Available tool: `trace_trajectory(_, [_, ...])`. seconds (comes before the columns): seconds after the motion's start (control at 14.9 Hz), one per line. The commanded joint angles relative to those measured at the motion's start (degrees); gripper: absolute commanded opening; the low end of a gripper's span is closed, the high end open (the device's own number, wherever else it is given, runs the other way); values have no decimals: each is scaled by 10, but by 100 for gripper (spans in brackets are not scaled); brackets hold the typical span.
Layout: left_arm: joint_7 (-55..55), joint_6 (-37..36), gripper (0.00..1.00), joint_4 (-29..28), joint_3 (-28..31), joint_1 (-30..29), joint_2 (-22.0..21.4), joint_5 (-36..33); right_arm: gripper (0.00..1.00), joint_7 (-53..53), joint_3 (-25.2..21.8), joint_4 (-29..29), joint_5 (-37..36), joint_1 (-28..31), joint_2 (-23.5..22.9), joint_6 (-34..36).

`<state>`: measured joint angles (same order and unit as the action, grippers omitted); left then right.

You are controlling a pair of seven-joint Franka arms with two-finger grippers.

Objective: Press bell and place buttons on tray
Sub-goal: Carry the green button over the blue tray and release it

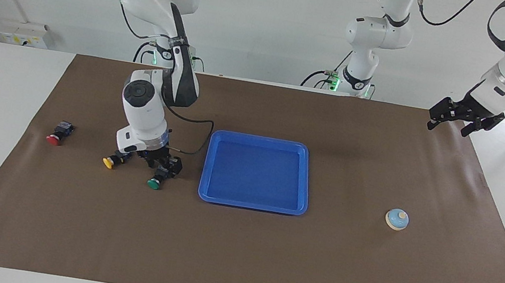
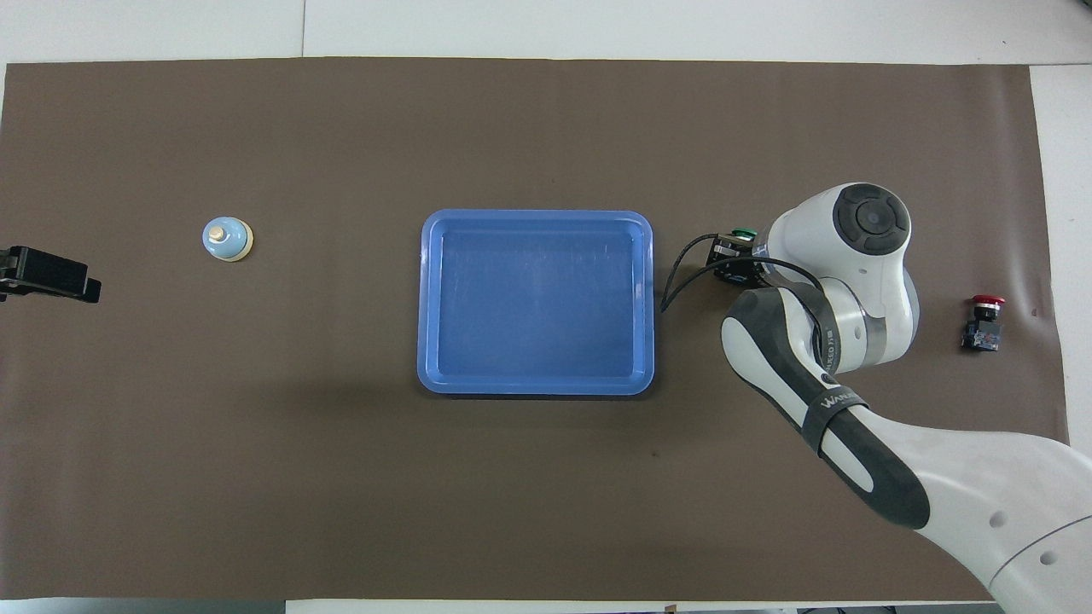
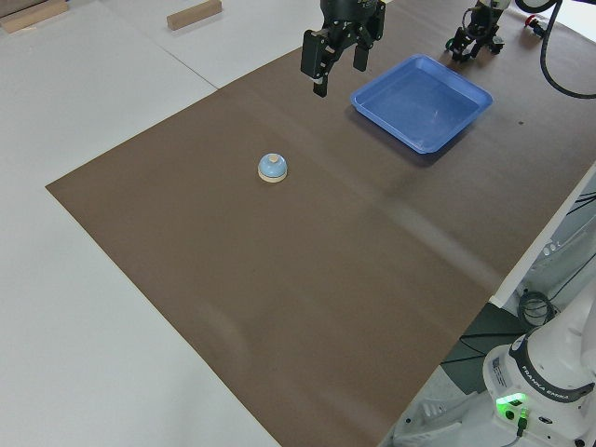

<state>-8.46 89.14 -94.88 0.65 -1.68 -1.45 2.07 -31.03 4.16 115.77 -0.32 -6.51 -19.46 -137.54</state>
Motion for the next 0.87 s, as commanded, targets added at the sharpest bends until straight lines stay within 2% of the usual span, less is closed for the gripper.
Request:
trace_trajectory(0.0, [-9,-5,100,0,3,1,-6,6,0,-6,4,-1,0,3,-2,-5])
trace_trajectory(0.2, [-9,-5,100,0,3,1,-6,6,0,-3,4,-47,-1,-3,-2,51])
trace_trajectory(0.4, [-9,-5,100,0,3,1,-6,6,0,-7,5,-164,-6,-32,-22,174])
trace_trajectory(0.54, [-9,-5,100,0,3,1,-6,6,0,-10,5,-221,-4,-66,-38,226])
trace_trajectory(0.8, [-9,-5,100,0,3,1,-6,6,0,-30,6,-241,4,-127,-45,226])
